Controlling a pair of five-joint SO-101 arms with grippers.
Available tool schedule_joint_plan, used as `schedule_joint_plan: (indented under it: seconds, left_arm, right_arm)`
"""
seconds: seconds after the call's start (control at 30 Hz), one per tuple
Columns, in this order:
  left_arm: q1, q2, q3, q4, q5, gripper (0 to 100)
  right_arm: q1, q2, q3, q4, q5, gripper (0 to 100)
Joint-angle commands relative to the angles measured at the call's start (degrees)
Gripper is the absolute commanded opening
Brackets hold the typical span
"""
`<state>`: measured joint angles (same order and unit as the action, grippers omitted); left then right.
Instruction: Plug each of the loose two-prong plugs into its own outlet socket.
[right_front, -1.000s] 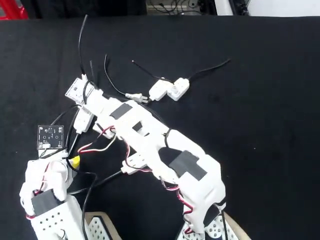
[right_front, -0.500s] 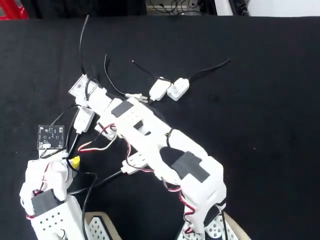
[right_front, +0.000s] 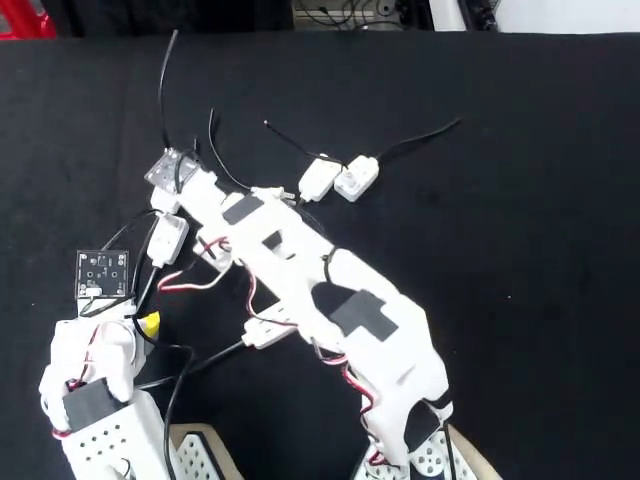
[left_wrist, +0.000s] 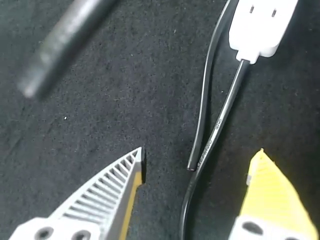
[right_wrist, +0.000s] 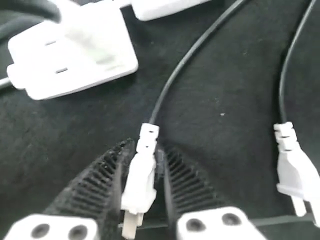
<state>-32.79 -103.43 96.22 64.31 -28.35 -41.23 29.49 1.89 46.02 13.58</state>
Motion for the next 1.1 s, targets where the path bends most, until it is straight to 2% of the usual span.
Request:
schedule_joint_plan:
  seconds: [0.0, 0.13, 0.33, 0.67, 0.87, 1.07]
  left_arm:
    - [0.04, -0.26, 0.66, -0.35, -0.26, 33]
    - [0.22, -0.26, 0.66, -0.35, -0.26, 33]
    - [1.10, -0.26, 0.75, -0.35, -0.26, 33]
    - [1.01, -0.26, 0.84, -0.35, -0.26, 33]
    - [0.92, -0.26, 0.84, -0.26, -0.26, 33]
    - [0.84, -0.26, 0.92, -0.26, -0.26, 33]
  right_arm:
    - [1.41, -0.57, -6.64, 7.30, -0.44, 1.2]
    - [1.76, -2.42, -11.03, 15.47, -2.64, 1.2]
    - [3.69, -13.05, -9.45, 23.91, -2.29, 1.2]
    - [14.07, -35.47, 5.41, 35.69, 7.38, 1.2]
    - [20.75, -39.96, 21.49, 32.79, 12.48, 1.2]
    - [22.59, -39.96, 34.95, 15.38, 12.04, 1.2]
